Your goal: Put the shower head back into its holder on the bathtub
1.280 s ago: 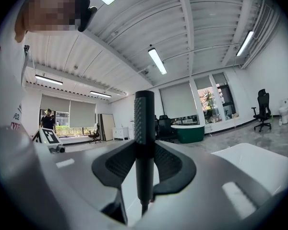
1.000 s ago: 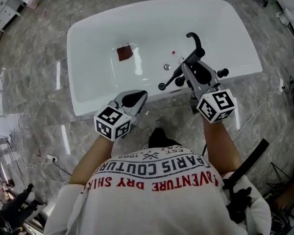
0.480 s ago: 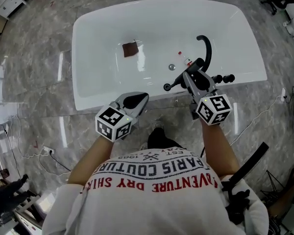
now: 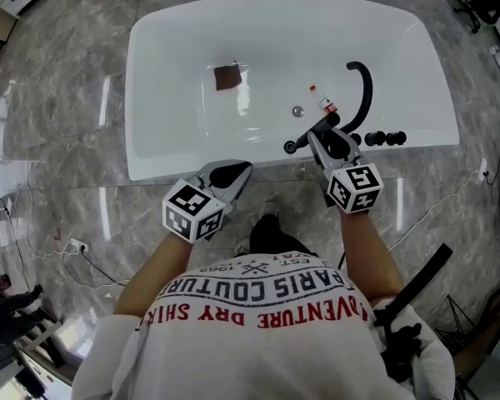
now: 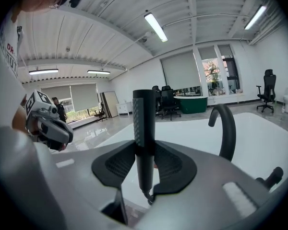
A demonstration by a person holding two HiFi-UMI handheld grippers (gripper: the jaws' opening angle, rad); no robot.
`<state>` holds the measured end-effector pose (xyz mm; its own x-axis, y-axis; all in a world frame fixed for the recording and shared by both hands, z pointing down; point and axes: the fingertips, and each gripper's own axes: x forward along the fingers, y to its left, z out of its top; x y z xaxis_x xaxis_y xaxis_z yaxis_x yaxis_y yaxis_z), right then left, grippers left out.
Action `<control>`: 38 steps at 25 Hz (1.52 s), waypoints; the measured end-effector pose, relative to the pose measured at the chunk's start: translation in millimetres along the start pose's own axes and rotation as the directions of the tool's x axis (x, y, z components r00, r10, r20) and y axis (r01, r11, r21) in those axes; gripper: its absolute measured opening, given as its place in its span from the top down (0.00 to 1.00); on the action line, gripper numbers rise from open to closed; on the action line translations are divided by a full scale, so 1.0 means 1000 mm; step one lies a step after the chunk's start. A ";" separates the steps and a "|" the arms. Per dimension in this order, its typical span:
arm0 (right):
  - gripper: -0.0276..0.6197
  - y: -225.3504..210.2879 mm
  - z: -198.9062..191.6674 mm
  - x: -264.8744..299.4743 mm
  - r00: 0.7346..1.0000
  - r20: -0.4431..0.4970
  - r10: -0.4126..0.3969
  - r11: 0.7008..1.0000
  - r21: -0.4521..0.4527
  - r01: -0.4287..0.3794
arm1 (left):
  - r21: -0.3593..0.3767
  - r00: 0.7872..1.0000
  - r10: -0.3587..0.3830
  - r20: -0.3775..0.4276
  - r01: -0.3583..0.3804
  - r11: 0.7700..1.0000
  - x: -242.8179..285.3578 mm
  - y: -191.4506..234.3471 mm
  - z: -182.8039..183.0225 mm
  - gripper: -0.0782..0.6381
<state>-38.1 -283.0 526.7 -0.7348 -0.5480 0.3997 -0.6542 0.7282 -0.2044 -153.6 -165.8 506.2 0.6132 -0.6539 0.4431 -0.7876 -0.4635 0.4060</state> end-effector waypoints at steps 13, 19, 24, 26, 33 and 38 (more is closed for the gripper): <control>0.77 -0.011 -0.067 0.024 0.985 -0.174 -0.009 1.000 0.016 0.012 | -0.058 1.000 0.017 -0.024 -0.019 0.998 -0.004 0.002 -0.011 0.89; 0.77 -0.022 -0.091 0.028 0.978 -0.209 -0.027 0.998 0.043 0.037 | -0.070 0.999 0.036 -0.033 -0.039 0.997 -0.003 0.005 -0.016 0.89; 0.77 -0.016 -0.096 0.037 0.972 -0.233 -0.015 1.000 -0.008 0.014 | -0.082 0.998 0.042 -0.039 -0.045 0.996 -0.004 0.009 -0.018 0.89; 0.77 -0.014 -0.100 0.041 0.970 -0.244 -0.012 0.999 -0.032 0.005 | -0.087 0.998 0.045 -0.039 -0.048 0.995 -0.003 0.013 -0.019 0.89; 0.77 -0.015 -0.121 0.043 0.958 -0.285 -0.022 0.999 -0.049 0.008 | -0.103 0.997 0.054 -0.051 -0.059 0.993 -0.003 0.015 -0.029 0.89; 0.76 -0.012 -0.127 0.053 0.956 -0.293 -0.007 0.999 -0.045 -0.007 | -0.110 0.997 0.054 -0.058 -0.060 0.992 -0.004 0.020 -0.038 0.89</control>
<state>-46.7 -268.4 664.0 -0.6455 -0.4082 0.6455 -0.6404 0.7498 -0.1663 -168.9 -149.9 542.8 0.5723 -0.6423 0.5099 -0.8117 -0.3550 0.4638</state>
